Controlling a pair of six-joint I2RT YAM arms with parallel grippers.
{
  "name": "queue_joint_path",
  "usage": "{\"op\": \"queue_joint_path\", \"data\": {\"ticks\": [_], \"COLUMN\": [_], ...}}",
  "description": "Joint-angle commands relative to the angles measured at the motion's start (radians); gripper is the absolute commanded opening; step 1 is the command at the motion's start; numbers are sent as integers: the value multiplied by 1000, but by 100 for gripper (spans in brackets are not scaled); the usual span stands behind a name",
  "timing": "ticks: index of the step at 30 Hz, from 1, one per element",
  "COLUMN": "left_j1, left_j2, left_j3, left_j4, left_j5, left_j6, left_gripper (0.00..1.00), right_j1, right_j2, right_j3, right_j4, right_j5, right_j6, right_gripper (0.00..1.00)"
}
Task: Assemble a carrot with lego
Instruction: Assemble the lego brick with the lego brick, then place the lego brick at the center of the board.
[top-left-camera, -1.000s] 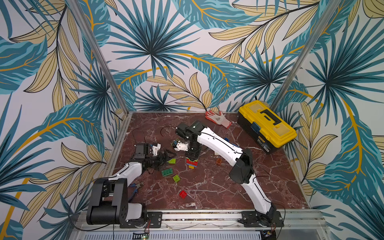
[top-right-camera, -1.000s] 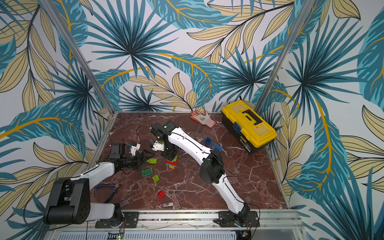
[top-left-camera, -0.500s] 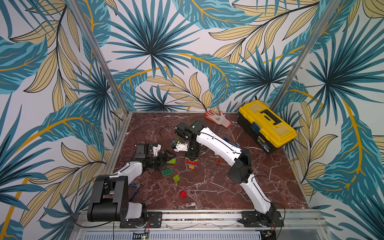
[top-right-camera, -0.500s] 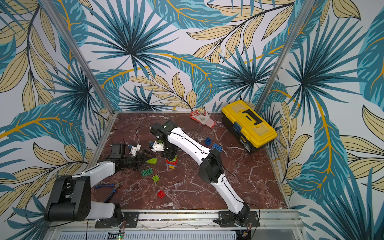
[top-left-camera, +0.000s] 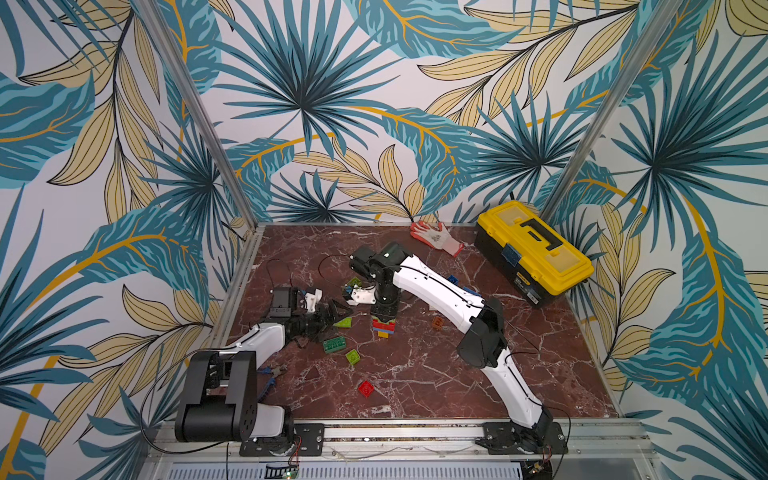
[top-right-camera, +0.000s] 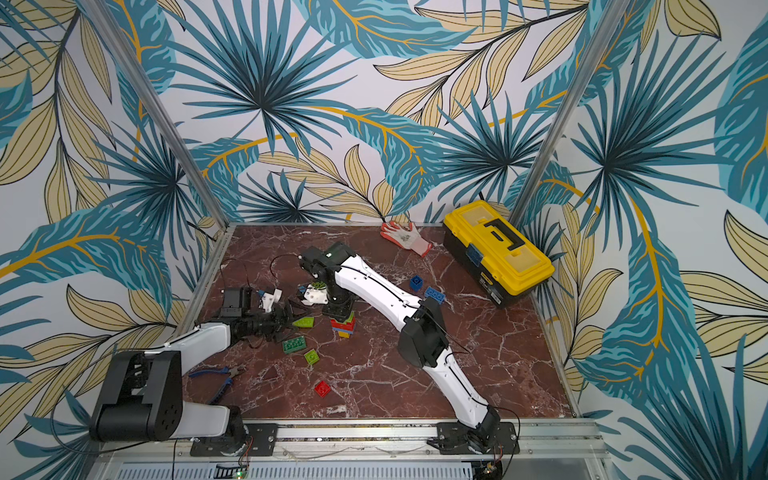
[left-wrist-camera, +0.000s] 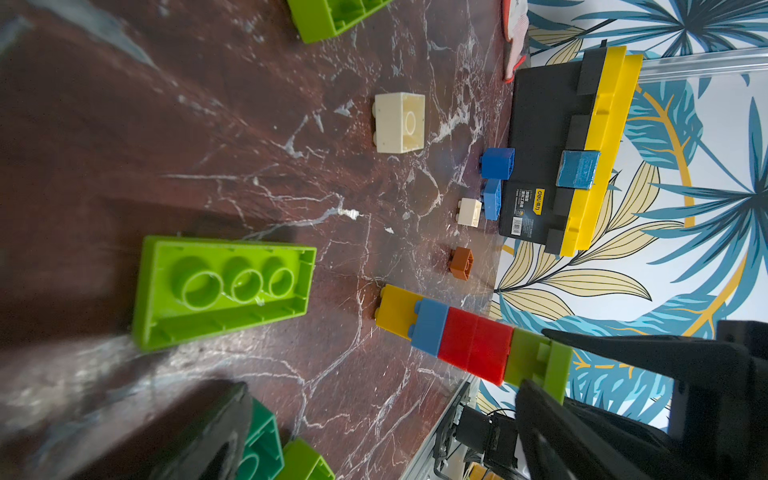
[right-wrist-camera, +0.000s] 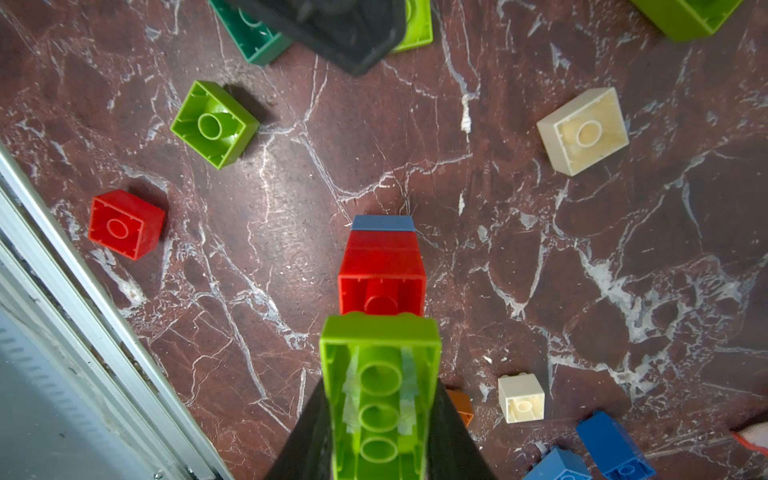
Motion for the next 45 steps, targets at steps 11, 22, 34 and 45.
{"op": "queue_joint_path", "data": {"ticks": [11, 22, 34, 45], "left_j1": [6, 8, 6, 6], "left_j2": [-3, -12, -25, -25], "left_j3": [5, 10, 13, 14], "left_j4": [7, 7, 9, 6], "left_j5": [4, 6, 11, 5], "left_j6": [15, 12, 3, 3], "left_gripper": [99, 99, 99, 99], "right_j1": [4, 3, 8, 32], "right_j2": [70, -85, -243, -377], "right_j3": [-103, -132, -304, -560], "right_j4": [-9, -35, -18, 161], "right_j5": [-23, 1, -3, -3], "right_j6": [-23, -13, 10, -11], "right_gripper": [23, 23, 22, 24]}}
